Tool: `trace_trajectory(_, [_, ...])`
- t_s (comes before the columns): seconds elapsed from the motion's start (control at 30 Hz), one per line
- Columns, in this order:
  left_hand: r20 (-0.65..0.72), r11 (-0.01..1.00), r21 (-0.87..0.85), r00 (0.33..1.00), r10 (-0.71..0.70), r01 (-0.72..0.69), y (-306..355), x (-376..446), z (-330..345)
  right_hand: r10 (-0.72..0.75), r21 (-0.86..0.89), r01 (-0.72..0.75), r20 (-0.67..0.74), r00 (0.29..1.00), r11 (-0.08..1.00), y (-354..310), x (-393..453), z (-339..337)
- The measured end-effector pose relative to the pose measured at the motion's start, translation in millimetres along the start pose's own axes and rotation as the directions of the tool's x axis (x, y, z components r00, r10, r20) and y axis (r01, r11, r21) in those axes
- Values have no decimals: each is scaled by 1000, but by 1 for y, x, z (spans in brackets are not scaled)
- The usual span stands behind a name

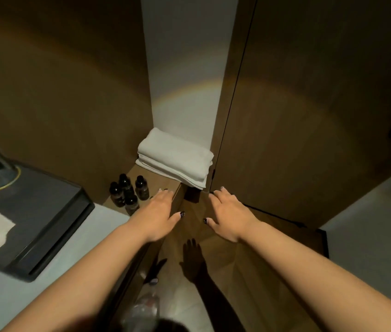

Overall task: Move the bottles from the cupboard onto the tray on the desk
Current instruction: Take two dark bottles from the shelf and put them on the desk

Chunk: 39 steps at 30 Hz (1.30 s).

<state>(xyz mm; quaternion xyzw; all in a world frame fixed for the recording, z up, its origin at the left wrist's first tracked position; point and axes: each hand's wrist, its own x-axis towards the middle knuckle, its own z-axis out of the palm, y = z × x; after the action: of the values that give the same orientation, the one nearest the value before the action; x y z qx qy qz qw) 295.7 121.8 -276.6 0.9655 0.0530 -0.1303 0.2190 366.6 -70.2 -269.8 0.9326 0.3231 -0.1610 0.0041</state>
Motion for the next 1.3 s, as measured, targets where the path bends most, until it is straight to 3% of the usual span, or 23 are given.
trace_trajectory(0.33, [3, 981, -86, 985, -173, 173, -24, 109, -17, -173, -52, 174, 34, 984, 983, 43, 118, -32])
trace_trajectory(0.4, [39, 956, -113, 963, -267, 269, -43, 136, -22, -200, -54, 203, 51, 978, 978, 42, 152, -35])
trace_trajectory(0.53, [-13, 928, -178, 942, -335, 327, -84, 176, -30, -197, 42, 193, 110, 974, 980, 32, 226, -40])
trace_trajectory(0.73, [21, 908, -186, 925, -379, 376, -134, 205, -37, -305, -45, 308, 75, 950, 950, 9, 303, -48])
trace_trajectory(0.9, [85, 867, -205, 891, -446, 453, -167, 217, -39, -376, -66, 391, 174, 910, 918, -6, 359, -36])
trace_trajectory(1.07, [161, 781, -246, 819, -551, 574, -210, 222, -27, -465, -67, 497, 266, 845, 865, -25, 408, -18])
trace_trajectory(1.2, [103, 725, -243, 760, -641, 644, -241, 235, -6, -506, 51, 521, 335, 795, 852, -37, 438, -7])
trace_trajectory(1.3, [248, 615, -232, 657, -712, 754, -247, 250, -7, -505, 117, 502, 388, 771, 857, -41, 459, 10])
